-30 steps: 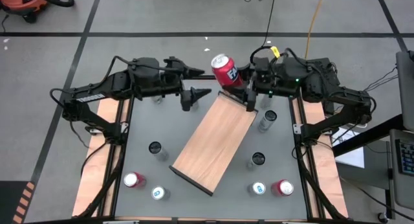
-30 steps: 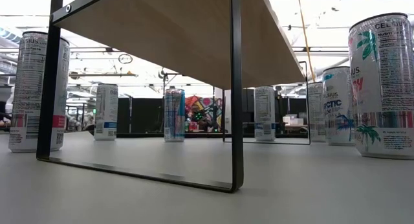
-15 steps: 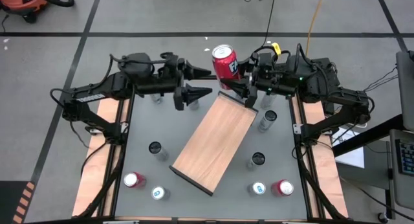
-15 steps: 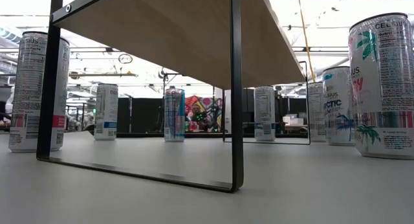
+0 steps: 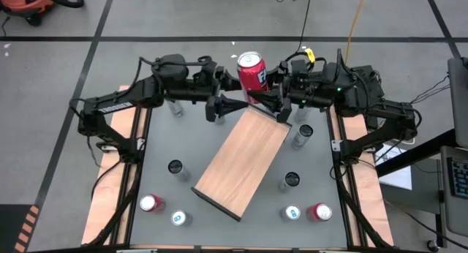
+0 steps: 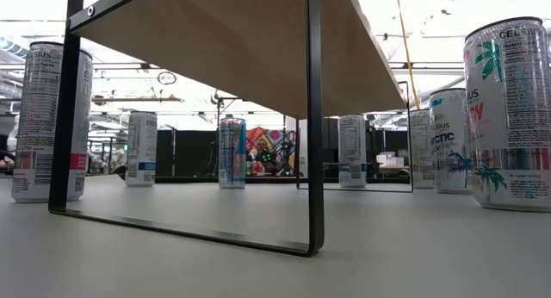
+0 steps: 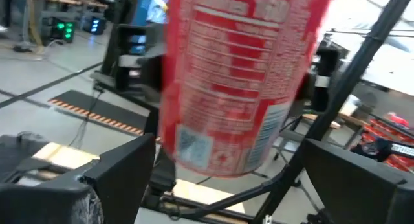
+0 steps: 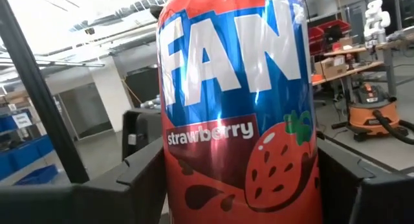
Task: Place canned beverage on shelf
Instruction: Put the red soda can on the shelf
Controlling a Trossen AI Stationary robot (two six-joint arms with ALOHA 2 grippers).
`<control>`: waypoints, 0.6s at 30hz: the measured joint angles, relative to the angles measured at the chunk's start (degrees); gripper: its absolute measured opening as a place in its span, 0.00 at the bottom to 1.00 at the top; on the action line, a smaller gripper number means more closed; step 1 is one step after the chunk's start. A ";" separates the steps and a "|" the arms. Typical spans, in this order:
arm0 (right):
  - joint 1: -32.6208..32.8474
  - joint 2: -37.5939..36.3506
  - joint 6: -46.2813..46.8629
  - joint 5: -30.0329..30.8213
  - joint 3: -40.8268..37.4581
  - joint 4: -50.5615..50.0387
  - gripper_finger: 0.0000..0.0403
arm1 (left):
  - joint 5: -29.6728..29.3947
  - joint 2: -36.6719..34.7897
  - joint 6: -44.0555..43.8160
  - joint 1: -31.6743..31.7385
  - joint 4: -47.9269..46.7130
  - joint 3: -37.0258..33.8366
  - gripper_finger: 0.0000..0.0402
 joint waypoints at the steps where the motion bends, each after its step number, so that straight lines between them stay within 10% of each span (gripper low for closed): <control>1: 0.00 0.21 0.30 -0.08 0.01 0.14 0.65 | 0.38 0.25 -0.01 -0.01 0.78 0.00 0.97; 18: -0.04 2.78 0.73 -1.60 0.04 3.21 0.65 | 1.15 2.70 -0.02 -0.01 4.86 -0.02 0.93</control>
